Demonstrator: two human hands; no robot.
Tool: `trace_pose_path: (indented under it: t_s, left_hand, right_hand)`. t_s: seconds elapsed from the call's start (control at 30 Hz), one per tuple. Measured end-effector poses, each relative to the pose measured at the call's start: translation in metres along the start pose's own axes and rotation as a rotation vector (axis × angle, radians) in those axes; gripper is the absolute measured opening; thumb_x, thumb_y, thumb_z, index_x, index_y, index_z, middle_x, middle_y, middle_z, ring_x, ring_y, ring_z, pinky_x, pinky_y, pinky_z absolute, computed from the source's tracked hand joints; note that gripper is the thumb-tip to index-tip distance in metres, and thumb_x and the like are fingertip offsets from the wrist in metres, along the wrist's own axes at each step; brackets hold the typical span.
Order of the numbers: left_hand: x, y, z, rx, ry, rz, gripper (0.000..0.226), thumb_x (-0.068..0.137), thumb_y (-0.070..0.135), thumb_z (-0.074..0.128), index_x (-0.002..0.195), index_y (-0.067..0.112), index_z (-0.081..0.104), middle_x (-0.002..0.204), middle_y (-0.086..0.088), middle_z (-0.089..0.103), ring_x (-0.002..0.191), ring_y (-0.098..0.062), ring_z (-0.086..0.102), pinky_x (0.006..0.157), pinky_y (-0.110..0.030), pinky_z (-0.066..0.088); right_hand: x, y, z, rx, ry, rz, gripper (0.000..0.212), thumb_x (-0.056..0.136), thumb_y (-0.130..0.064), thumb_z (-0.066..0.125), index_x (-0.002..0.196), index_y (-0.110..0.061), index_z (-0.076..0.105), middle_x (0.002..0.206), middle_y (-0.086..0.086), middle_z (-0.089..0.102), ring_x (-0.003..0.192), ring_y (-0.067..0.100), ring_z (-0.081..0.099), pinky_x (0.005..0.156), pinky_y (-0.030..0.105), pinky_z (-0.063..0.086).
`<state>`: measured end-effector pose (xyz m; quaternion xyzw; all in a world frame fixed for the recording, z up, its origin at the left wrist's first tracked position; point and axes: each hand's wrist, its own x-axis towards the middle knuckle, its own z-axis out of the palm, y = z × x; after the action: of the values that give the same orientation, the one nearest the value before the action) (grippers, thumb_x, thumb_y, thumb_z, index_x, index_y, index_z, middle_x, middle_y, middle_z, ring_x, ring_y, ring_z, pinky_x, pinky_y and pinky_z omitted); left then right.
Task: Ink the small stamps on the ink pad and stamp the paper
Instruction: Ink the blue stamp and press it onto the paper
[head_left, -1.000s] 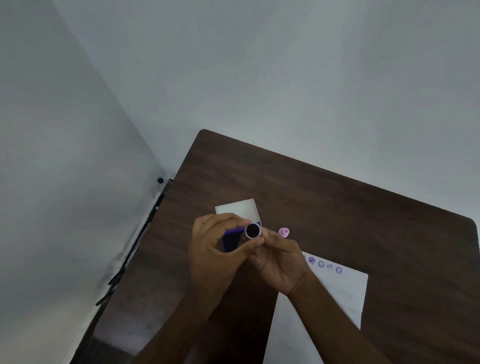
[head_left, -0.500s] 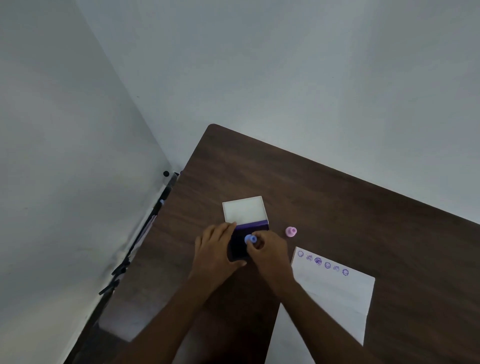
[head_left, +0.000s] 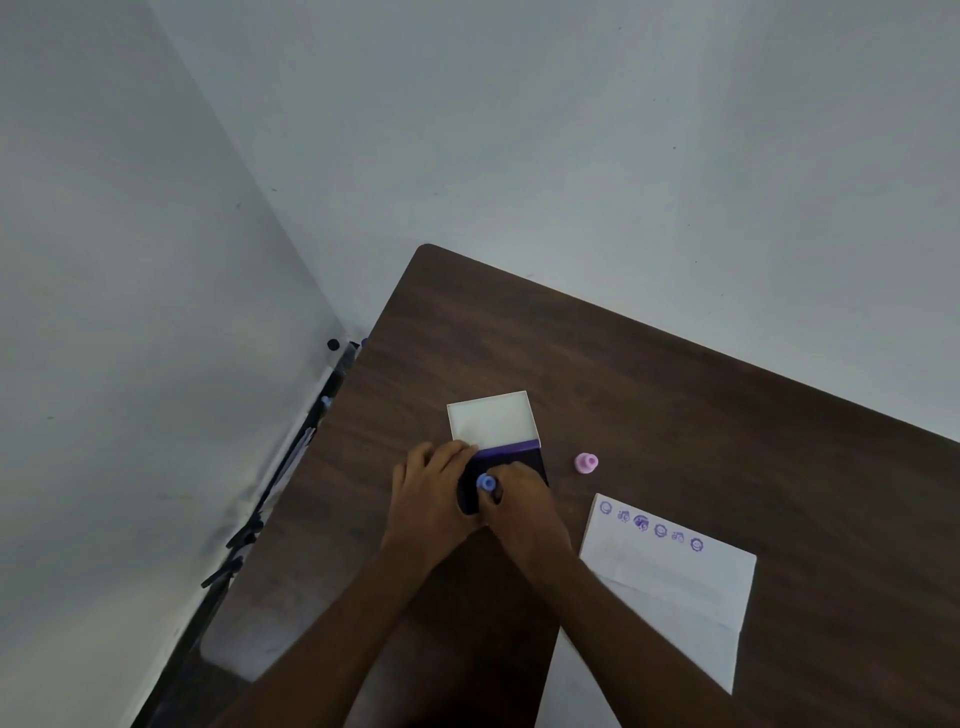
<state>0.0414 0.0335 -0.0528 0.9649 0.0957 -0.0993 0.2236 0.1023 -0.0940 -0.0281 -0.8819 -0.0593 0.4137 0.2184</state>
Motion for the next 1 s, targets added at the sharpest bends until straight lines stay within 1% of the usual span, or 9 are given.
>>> trace_pose_path:
  t_s: [0.3, 0.33, 0.43, 0.5, 0.63, 0.7, 0.77, 0.87, 1.0]
  left_hand:
    - [-0.003, 0.002, -0.004, -0.022, -0.001, -0.010, 0.087, 0.063, 0.059, 0.076, 0.137, 0.024, 0.048, 0.141, -0.001, 0.051, 0.129, -0.029, 0.041, 0.101, -0.046, 0.035]
    - [-0.003, 0.002, -0.005, -0.018, -0.010, -0.012, 0.088, 0.063, 0.059, 0.076, 0.138, 0.025, 0.046, 0.142, 0.000, 0.050, 0.130, -0.029, 0.039, 0.102, -0.045, 0.034]
    - [-0.002, 0.005, -0.007, -0.005, -0.031, -0.011, 0.089, 0.063, 0.058, 0.076, 0.139, 0.024, 0.045, 0.144, 0.000, 0.048, 0.132, -0.028, 0.037, 0.104, -0.045, 0.033]
    - [-0.002, 0.007, -0.007, 0.009, -0.037, -0.011, 0.088, 0.064, 0.057, 0.077, 0.139, 0.024, 0.045, 0.144, 0.000, 0.047, 0.132, -0.027, 0.037, 0.104, -0.045, 0.034]
    - [-0.004, 0.005, -0.005, 0.021, -0.019, -0.024, 0.086, 0.062, 0.055, 0.077, 0.136, 0.026, 0.047, 0.142, 0.001, 0.048, 0.130, -0.025, 0.038, 0.101, -0.045, 0.036]
    - [-0.005, 0.007, -0.005, 0.035, -0.030, -0.029, 0.089, 0.060, 0.056, 0.078, 0.138, 0.027, 0.045, 0.143, 0.000, 0.047, 0.130, -0.026, 0.038, 0.100, -0.046, 0.037]
    - [-0.005, 0.010, -0.006, 0.040, -0.034, -0.022, 0.094, 0.060, 0.055, 0.080, 0.140, 0.026, 0.042, 0.143, -0.002, 0.046, 0.129, -0.028, 0.040, 0.098, -0.049, 0.039]
    - [-0.003, 0.018, -0.008, 0.050, -0.055, 0.018, 0.091, 0.063, 0.049, 0.082, 0.141, 0.027, 0.041, 0.143, -0.004, 0.046, 0.128, -0.030, 0.041, 0.098, -0.051, 0.040]
    - [-0.010, 0.038, -0.005, -0.068, -0.039, 0.141, 0.056, 0.078, 0.031, 0.074, 0.129, 0.014, 0.058, 0.131, -0.012, 0.059, 0.121, -0.032, 0.051, 0.102, -0.044, 0.035]
  right_hand:
    - [0.022, -0.019, -0.002, -0.157, -0.218, 0.211, 0.061, 0.088, -0.026, 0.064, 0.139, -0.009, 0.034, 0.143, 0.015, 0.039, 0.130, 0.032, 0.040, 0.111, 0.043, 0.030]
    - [0.020, -0.019, -0.003, -0.150, -0.177, 0.172, 0.055, 0.089, -0.026, 0.062, 0.136, -0.009, 0.038, 0.140, 0.016, 0.042, 0.127, 0.032, 0.042, 0.108, 0.043, 0.033]
    - [-0.005, -0.001, 0.011, -0.074, 0.267, -0.205, 0.021, 0.090, -0.020, 0.052, 0.104, -0.005, 0.055, 0.108, 0.019, 0.060, 0.098, 0.031, 0.055, 0.085, 0.042, 0.047]
    - [-0.010, 0.002, 0.011, -0.049, 0.359, -0.281, 0.018, 0.090, -0.017, 0.050, 0.099, -0.004, 0.057, 0.102, 0.020, 0.061, 0.094, 0.033, 0.056, 0.081, 0.042, 0.047]
    - [0.012, -0.027, -0.006, -0.316, -0.215, 0.085, 0.047, 0.092, -0.019, 0.056, 0.136, -0.008, 0.041, 0.141, 0.018, 0.042, 0.126, 0.034, 0.042, 0.107, 0.043, 0.034]
    - [0.018, -0.031, -0.011, -0.299, -0.341, 0.160, 0.057, 0.092, -0.021, 0.057, 0.142, -0.008, 0.032, 0.147, 0.017, 0.034, 0.132, 0.035, 0.035, 0.111, 0.045, 0.028]
    - [0.007, -0.021, -0.012, -0.167, -0.217, 0.078, 0.051, 0.091, -0.023, 0.057, 0.137, -0.009, 0.038, 0.143, 0.017, 0.040, 0.128, 0.032, 0.041, 0.110, 0.044, 0.032]
    - [-0.029, 0.010, -0.006, 0.222, 0.242, -0.083, 0.031, 0.091, -0.030, 0.056, 0.117, -0.013, 0.058, 0.120, 0.012, 0.061, 0.108, 0.023, 0.055, 0.099, 0.036, 0.043]
    - [-0.060, 0.045, -0.005, 0.398, 0.511, -0.143, 0.027, 0.090, -0.029, 0.061, 0.107, -0.009, 0.066, 0.104, 0.011, 0.068, 0.095, 0.018, 0.061, 0.090, 0.029, 0.047]
